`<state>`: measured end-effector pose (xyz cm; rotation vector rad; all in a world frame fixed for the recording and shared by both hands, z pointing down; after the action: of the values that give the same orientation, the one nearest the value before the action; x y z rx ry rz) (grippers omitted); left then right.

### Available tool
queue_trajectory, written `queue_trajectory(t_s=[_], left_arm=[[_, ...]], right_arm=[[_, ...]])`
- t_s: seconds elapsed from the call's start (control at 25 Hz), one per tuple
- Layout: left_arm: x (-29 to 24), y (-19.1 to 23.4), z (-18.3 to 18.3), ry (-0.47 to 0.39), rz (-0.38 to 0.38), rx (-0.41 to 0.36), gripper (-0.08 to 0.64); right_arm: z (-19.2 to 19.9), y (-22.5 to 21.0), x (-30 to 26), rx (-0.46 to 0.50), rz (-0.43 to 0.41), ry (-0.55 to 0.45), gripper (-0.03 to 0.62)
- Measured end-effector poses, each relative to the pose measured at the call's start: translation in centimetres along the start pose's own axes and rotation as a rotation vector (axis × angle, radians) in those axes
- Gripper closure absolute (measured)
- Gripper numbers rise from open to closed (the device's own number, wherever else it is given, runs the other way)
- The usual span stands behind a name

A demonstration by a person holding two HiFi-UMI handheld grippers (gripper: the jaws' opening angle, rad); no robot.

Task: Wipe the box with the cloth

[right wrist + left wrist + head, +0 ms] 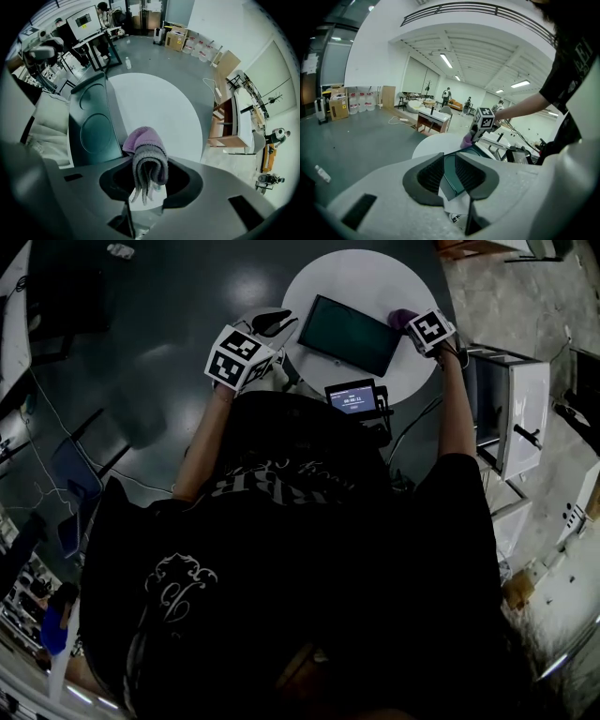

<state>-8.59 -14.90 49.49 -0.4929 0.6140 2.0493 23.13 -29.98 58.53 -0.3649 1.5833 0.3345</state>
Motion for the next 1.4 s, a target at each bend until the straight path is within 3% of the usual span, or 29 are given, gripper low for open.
queue_trajectory(t_s=[0.2, 0.4, 0.52, 0.76, 0.88, 1.08, 1.24, 1.4], left_arm=[[1.1, 2.0, 0.9, -0.014, -0.007, 0.018, 0.486], [1.6, 1.6, 1.2, -0.040, -0.027, 0.028, 0.486], [2.7, 2.7, 1.7, -0.052, -0.037, 0.037, 0.486], [4.5, 3.8, 3.0, -0.078, -0.076, 0.079, 0.486], [5.6, 3.9, 3.2, -0.089, -0.101, 0.079, 0.486], [6.9, 4.0, 3.6, -0.101, -0.150, 0.081, 0.486], [8.2, 4.4, 3.9, -0.114, -0.184, 0.111, 0.486], [8.8, 4.9, 4.1, -0.122, -0.208, 0.130, 0.486]], right_arm=[[-5.1, 2.4, -0.8, 0.075, -0.044, -0.063, 0.469], [-6.5, 3.3, -0.2, 0.072, 0.005, 0.027, 0.469], [-11.2, 5.9, -0.4, 0.156, -0.056, -0.056, 0.469], [-16.2, 7.9, -0.1, 0.279, -0.022, -0.010, 0.469], [-18.6, 9.1, -0.4, 0.344, -0.056, -0.065, 0.469], [-19.9, 9.6, 0.3, 0.407, -0.011, -0.008, 0.469], [-22.2, 11.3, 0.6, 0.479, -0.060, -0.067, 0.469], [-23.3, 11.4, 0.9, 0.528, -0.031, -0.049, 0.469]])
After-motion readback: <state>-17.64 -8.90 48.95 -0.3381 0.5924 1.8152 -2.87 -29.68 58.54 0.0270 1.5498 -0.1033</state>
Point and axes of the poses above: the fingertips, and each gripper's own axes: x backward along the fingers, y to its left, z out of its underside, the point moved 5 cm from there along x, backward along the fingers, and after that the axes turned 7 degrees about -z, right-handed, at the moved point
